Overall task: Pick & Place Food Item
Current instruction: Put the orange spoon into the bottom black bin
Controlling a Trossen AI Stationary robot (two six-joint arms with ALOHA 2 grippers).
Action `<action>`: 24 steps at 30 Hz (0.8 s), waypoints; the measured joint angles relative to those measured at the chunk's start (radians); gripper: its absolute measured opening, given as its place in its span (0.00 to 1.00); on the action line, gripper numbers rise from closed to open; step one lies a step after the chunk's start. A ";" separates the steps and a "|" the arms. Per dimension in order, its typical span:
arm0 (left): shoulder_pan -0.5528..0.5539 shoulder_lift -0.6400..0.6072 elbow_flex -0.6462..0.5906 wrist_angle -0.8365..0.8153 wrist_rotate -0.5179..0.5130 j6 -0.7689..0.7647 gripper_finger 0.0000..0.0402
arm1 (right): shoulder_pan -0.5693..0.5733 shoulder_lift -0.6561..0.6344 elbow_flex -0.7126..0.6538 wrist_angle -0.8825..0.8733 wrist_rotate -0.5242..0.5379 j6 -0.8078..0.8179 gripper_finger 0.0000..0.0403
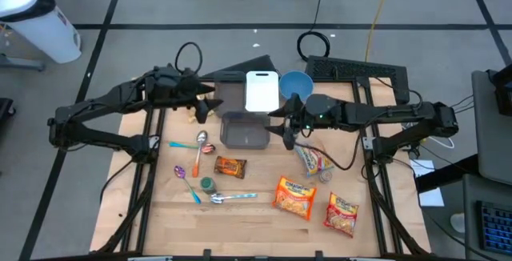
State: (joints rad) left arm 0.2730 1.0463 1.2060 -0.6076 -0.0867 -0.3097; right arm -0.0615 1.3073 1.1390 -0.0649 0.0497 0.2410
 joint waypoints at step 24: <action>0.031 0.150 0.000 -0.413 0.186 -0.504 0.74 | -0.123 -0.098 -0.035 0.066 -0.054 -0.154 0.58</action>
State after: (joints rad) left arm 0.3037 1.1967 1.2060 -1.0205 0.0993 -0.8141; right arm -0.1841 1.2095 1.1042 0.0015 -0.0044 0.0867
